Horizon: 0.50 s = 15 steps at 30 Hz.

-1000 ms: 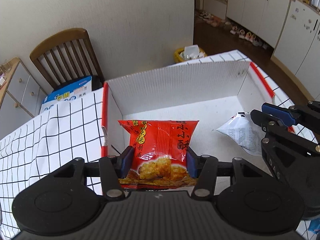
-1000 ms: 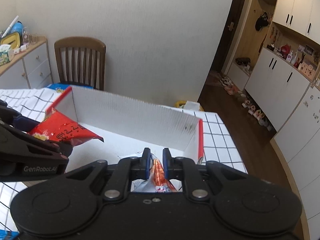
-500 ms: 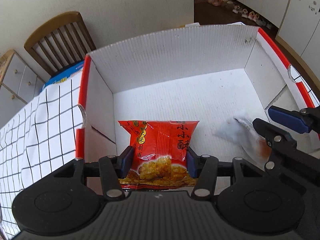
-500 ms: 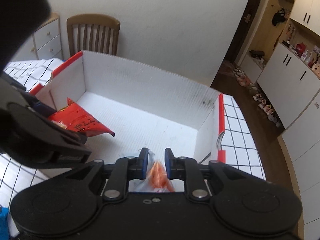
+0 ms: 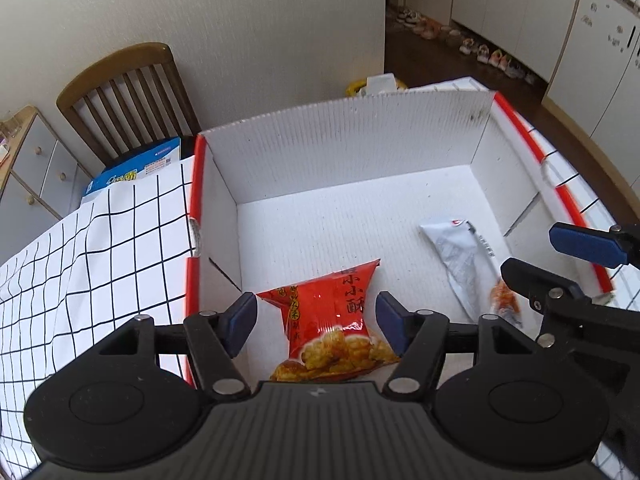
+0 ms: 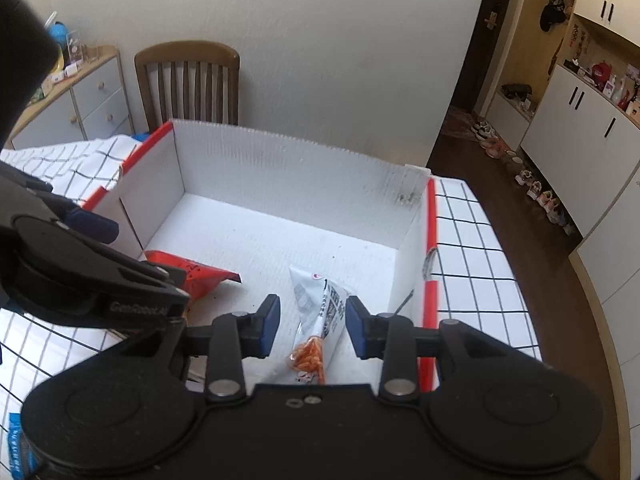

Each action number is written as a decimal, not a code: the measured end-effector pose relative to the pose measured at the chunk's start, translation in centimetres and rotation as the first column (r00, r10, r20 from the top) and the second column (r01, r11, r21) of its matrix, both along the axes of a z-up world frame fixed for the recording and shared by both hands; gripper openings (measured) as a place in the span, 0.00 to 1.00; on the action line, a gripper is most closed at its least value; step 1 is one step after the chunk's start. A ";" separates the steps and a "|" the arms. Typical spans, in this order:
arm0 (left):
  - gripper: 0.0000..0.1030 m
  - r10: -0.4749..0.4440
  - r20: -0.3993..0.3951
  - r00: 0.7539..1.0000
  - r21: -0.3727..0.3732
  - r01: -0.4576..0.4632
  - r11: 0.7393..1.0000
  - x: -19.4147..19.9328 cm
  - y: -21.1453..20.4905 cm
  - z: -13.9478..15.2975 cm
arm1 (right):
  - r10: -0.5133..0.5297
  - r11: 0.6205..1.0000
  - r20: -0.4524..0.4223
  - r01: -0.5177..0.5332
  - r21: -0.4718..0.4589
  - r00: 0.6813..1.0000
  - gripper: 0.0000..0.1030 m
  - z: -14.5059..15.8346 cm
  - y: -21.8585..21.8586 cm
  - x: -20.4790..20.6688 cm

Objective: Organize snacks
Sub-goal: 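Open both tools to drop the bags into the box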

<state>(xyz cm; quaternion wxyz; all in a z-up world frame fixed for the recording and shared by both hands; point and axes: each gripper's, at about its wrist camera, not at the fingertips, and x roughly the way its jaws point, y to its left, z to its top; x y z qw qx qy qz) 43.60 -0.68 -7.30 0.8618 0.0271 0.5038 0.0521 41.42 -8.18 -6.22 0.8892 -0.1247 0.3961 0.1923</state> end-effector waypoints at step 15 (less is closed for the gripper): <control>0.63 -0.011 0.109 0.994 -0.024 0.014 1.000 -5.3 0.2 5.6 | -0.015 0.998 0.047 0.012 0.063 0.999 0.48 5.0 -1.2 -4.5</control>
